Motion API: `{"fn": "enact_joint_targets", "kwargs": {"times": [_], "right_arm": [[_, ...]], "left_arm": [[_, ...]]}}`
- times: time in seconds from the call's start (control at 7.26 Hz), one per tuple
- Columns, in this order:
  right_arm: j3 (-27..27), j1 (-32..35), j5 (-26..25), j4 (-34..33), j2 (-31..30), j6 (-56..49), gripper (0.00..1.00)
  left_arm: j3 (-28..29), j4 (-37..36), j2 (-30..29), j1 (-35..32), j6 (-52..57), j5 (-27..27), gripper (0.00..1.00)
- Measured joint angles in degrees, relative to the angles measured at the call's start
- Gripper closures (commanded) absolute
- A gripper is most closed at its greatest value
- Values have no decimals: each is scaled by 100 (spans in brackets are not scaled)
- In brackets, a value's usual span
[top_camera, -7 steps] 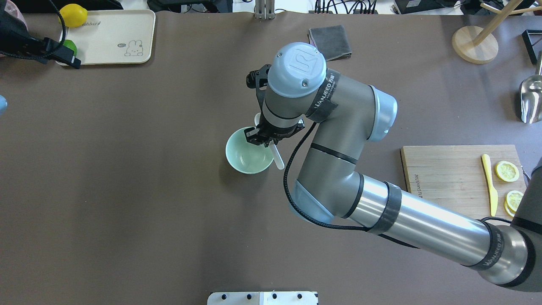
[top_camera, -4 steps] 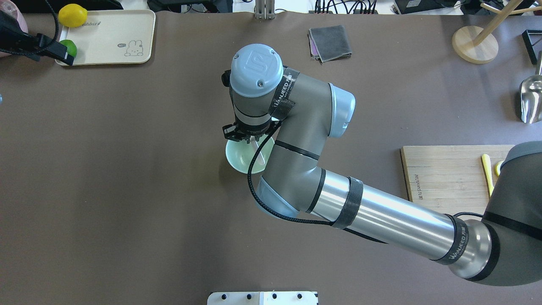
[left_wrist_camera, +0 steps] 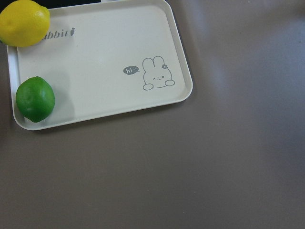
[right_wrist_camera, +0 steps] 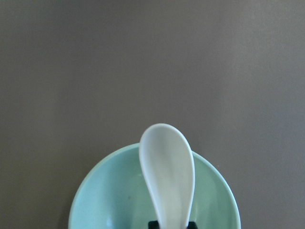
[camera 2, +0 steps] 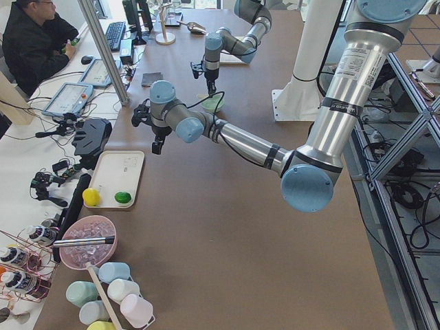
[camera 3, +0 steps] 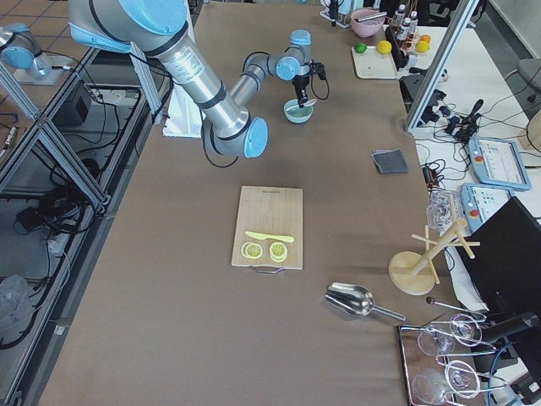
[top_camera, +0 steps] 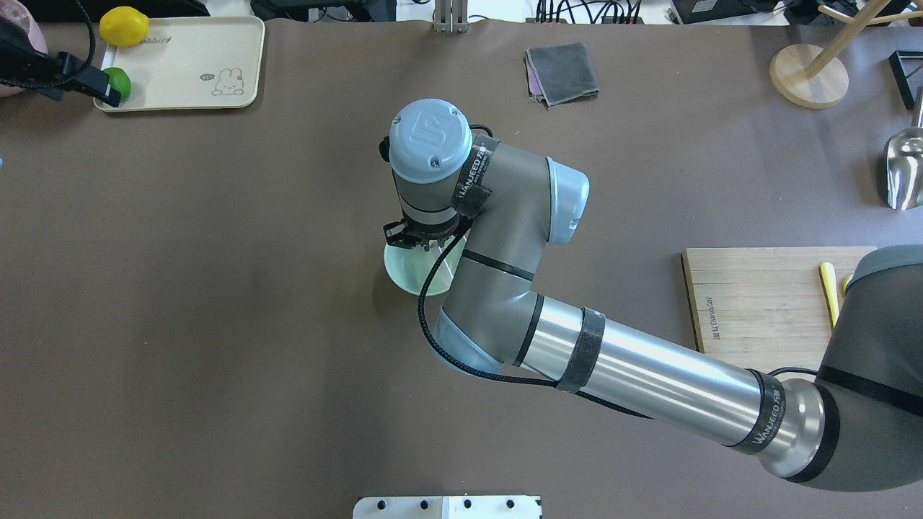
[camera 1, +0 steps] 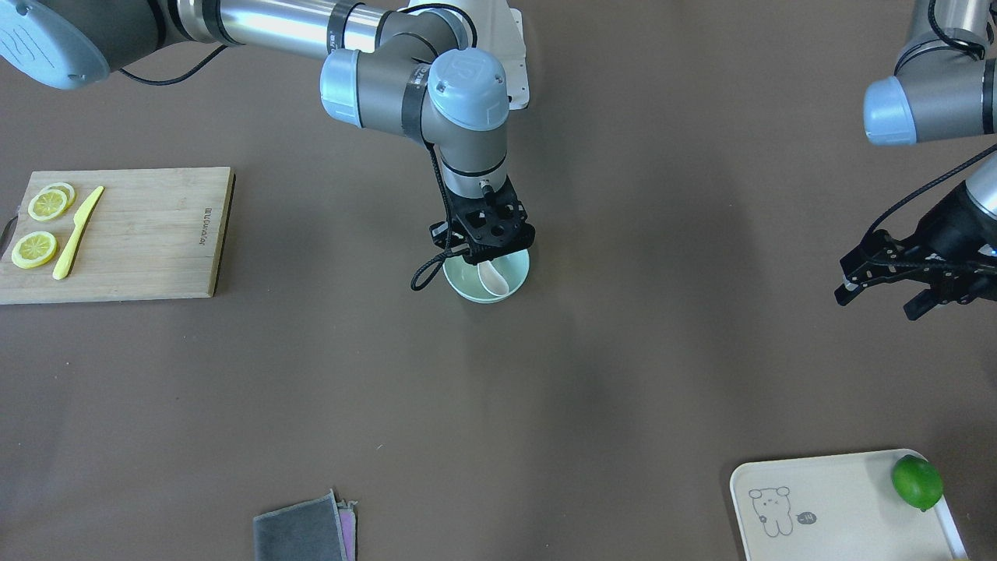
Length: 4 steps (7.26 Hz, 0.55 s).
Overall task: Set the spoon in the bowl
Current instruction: 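Lower the spoon into the bowl and open the right gripper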
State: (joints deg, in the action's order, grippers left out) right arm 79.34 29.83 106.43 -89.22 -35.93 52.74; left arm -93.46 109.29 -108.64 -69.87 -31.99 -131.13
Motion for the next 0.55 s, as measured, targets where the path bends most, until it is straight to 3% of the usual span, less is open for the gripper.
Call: {"fn": "enact_joint_targets", "kwargs": {"times": [0.41, 0.55], "right_arm": [[18, -110, 0, -17, -113, 21, 100], [35, -136, 2, -22, -133, 44, 82]], "left_arm": [[174, 3, -144, -1, 10, 0, 2], [212, 4, -164, 0, 22, 0, 2]]}}
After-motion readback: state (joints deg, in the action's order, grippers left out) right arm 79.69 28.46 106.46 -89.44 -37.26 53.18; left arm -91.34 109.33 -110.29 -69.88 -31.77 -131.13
